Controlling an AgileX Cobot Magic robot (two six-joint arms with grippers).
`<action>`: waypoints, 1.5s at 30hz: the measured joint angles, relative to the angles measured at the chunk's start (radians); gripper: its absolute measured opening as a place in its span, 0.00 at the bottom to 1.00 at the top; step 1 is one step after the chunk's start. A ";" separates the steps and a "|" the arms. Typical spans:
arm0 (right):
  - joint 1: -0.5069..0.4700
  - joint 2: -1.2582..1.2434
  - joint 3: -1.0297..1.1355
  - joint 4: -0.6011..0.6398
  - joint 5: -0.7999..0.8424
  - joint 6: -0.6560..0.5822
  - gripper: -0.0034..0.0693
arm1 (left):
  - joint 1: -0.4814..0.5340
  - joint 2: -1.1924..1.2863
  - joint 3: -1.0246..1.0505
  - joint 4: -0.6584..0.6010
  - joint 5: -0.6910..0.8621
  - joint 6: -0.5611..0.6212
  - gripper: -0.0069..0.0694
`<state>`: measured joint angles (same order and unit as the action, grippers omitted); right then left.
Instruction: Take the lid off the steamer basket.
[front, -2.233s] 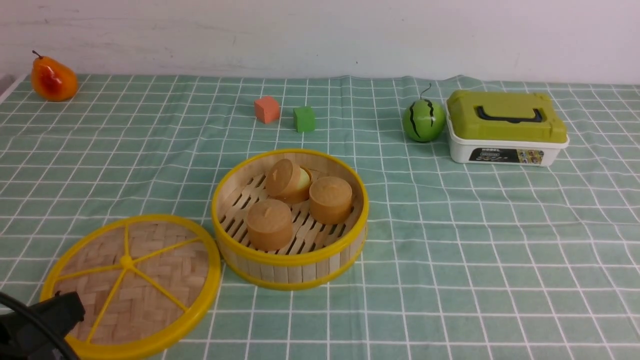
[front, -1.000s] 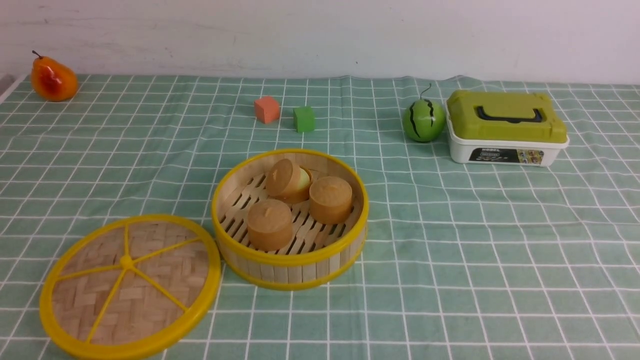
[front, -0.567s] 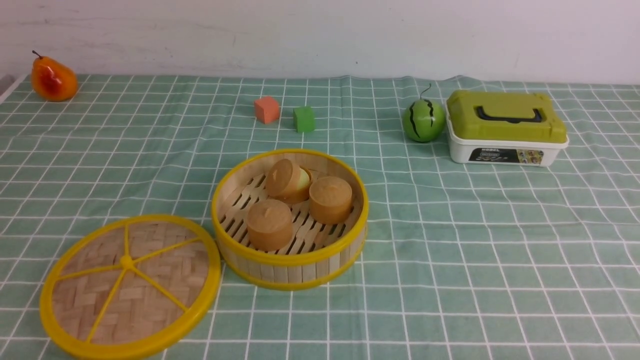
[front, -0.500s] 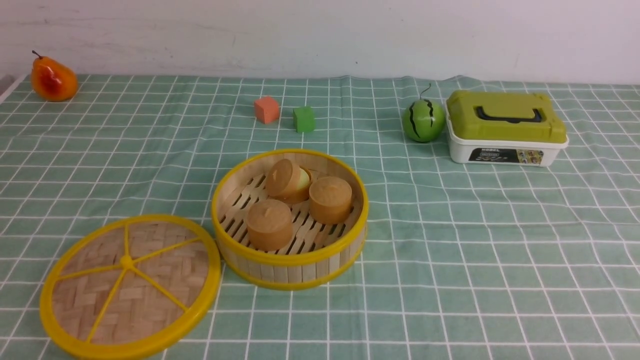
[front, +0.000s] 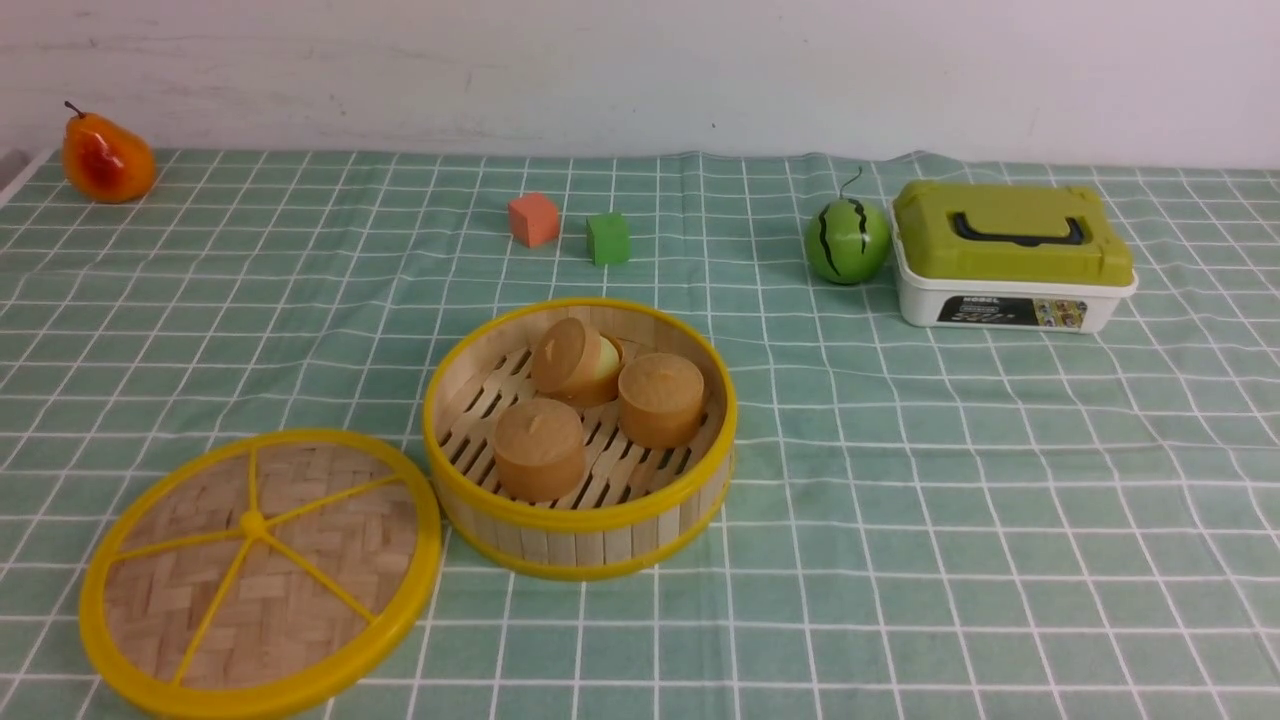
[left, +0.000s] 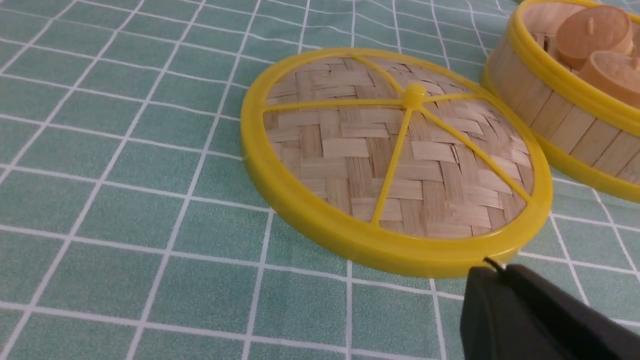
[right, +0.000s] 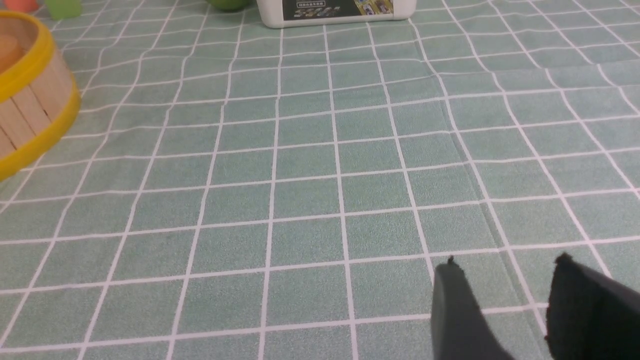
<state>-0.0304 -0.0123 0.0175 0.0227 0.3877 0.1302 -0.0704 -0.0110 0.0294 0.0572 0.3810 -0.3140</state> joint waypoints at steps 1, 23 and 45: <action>0.000 0.000 0.000 0.000 0.000 0.000 0.38 | 0.000 0.000 0.000 0.000 0.000 0.000 0.10; 0.000 0.000 0.000 0.000 0.000 0.000 0.38 | 0.000 0.000 0.000 -0.004 0.000 0.000 0.13; 0.000 0.000 0.000 0.000 0.000 0.000 0.38 | 0.000 0.000 0.000 -0.005 0.000 0.000 0.17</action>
<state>-0.0304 -0.0123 0.0175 0.0227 0.3877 0.1302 -0.0704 -0.0110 0.0294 0.0524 0.3810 -0.3140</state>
